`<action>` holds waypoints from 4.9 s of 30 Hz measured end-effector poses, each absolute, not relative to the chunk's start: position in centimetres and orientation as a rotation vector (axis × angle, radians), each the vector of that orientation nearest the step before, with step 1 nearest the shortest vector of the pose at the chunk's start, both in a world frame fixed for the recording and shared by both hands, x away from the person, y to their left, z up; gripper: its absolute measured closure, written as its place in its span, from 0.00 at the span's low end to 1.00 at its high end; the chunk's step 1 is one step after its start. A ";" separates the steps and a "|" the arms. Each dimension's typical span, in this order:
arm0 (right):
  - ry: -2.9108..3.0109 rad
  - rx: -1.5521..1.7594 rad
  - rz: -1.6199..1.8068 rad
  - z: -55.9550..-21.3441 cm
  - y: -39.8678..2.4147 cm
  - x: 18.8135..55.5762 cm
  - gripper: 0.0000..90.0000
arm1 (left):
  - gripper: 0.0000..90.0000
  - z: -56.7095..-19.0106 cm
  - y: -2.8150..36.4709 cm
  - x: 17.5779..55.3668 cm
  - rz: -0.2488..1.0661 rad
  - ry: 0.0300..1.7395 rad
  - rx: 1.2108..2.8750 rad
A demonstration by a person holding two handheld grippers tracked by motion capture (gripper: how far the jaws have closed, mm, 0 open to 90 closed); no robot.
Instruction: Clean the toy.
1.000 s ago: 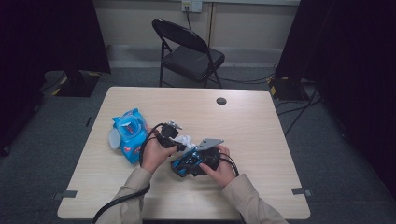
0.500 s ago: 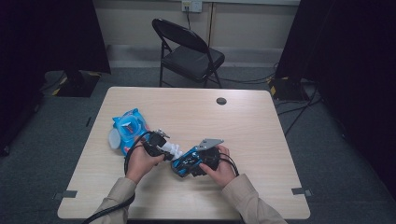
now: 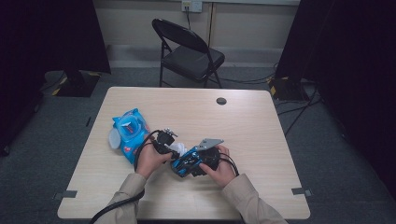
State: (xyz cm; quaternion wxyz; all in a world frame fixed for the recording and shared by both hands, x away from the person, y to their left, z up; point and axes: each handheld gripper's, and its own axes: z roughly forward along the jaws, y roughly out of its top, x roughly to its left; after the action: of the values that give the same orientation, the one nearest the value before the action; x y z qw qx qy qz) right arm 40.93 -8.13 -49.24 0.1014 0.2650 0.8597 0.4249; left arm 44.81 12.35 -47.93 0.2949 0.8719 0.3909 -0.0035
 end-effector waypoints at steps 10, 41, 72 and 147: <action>2.537 0.782 1.259 -49.3 -8.2 40.9 0.11 | 0.93 -48.0 10.9 46.3 -0.013 1.023 2.322; 2.529 0.778 1.274 -49.4 -8.2 40.9 0.11 | 0.92 -47.0 10.8 47.2 0.089 1.046 2.252; 2.528 0.779 1.276 -49.4 -8.2 40.9 0.11 | 0.77 -48.5 8.7 48.1 0.184 1.022 2.261; 2.524 0.768 1.292 -49.5 -8.4 40.9 0.11 | 0.92 -48.4 8.1 48.1 0.081 1.060 2.238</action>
State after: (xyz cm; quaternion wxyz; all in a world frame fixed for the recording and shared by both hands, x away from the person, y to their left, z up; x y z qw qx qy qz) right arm 40.94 -8.35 -49.50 0.1017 0.2602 0.8548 0.4374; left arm 48.15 8.06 -48.40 0.3258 0.8541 0.4043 0.0309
